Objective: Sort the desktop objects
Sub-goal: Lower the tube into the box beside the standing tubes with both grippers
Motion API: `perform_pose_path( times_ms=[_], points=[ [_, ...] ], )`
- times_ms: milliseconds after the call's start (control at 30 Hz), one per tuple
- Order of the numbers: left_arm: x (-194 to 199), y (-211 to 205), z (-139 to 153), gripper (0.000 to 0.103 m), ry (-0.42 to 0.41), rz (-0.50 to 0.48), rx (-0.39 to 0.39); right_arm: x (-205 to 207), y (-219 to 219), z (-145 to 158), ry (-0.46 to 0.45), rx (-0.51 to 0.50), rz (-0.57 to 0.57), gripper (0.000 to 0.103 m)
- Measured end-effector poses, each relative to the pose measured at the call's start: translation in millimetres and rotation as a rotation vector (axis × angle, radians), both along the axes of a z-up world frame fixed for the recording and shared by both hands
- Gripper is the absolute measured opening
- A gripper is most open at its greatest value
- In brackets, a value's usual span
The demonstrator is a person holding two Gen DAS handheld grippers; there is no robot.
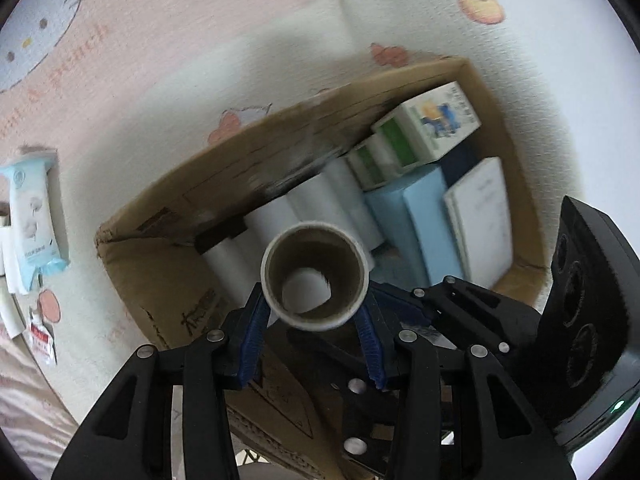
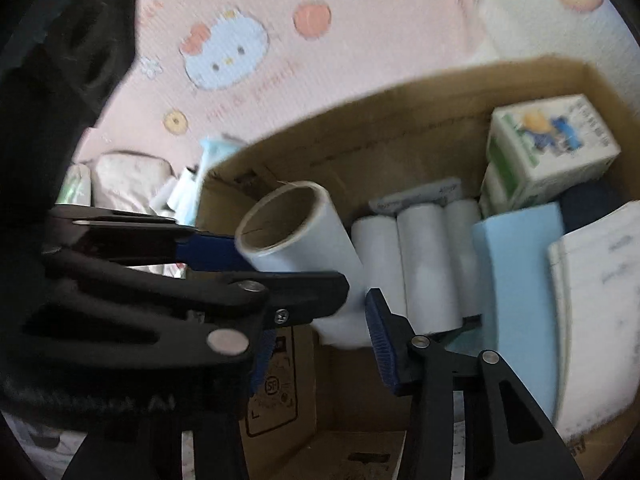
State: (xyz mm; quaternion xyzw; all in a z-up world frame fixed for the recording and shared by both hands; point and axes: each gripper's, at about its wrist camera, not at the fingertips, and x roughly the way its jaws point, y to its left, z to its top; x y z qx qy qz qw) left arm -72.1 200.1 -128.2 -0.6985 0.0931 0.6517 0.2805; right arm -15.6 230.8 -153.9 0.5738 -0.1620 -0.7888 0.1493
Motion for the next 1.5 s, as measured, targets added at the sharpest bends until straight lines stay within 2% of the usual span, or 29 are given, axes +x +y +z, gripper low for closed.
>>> perform_pose_path(
  times_ms=[233,267,333,500,600,733,833,1100,1367,1467,1500],
  points=[
    [-2.7,-0.6,-5.7,0.046,-0.012,0.008,-0.045,-7.1,-0.7,-20.5,-0.086,-0.03,0.028,0.041],
    [-2.0,-0.4,-4.9,0.046,-0.002,0.007,-0.061,-8.1,1.6,-23.3,-0.095,-0.03,0.031,0.041],
    [1.3,1.3,-3.1,0.046,0.026,-0.01,-0.143,-8.1,2.1,-30.1,-0.119,-0.037,0.047,0.041],
    [5.3,4.9,-16.8,0.046,-0.041,-0.02,-0.212,-2.1,3.8,-45.1,-0.188,-0.058,0.072,0.041],
    [4.4,9.6,-21.2,0.046,-0.043,-0.014,-0.229,4.3,11.8,-43.7,-0.186,-0.028,0.065,0.041],
    [0.8,12.4,-25.3,0.046,-0.05,0.005,-0.25,9.1,23.2,-43.4,-0.19,-0.037,0.039,0.041],
    [-1.2,12.5,-25.3,0.046,-0.03,0.035,-0.265,10.5,22.2,-48.4,-0.196,0.028,0.036,0.041],
    [-10.0,7.7,-22.2,0.046,0.012,0.16,-0.284,9.5,30.4,-58.1,-0.219,0.008,0.006,0.042],
    [-4.7,18.0,-30.9,0.046,0.073,0.126,-0.371,11.5,40.0,-61.5,-0.208,0.017,-0.027,0.042],
    [-7.6,16.5,-28.4,0.047,0.061,0.141,-0.347,11.2,43.0,-66.6,-0.21,0.034,-0.047,0.042],
    [-8.3,16.2,-27.4,0.05,0.049,0.134,-0.336,11.5,44.0,-67.3,-0.208,0.024,-0.051,0.042]
  ],
)
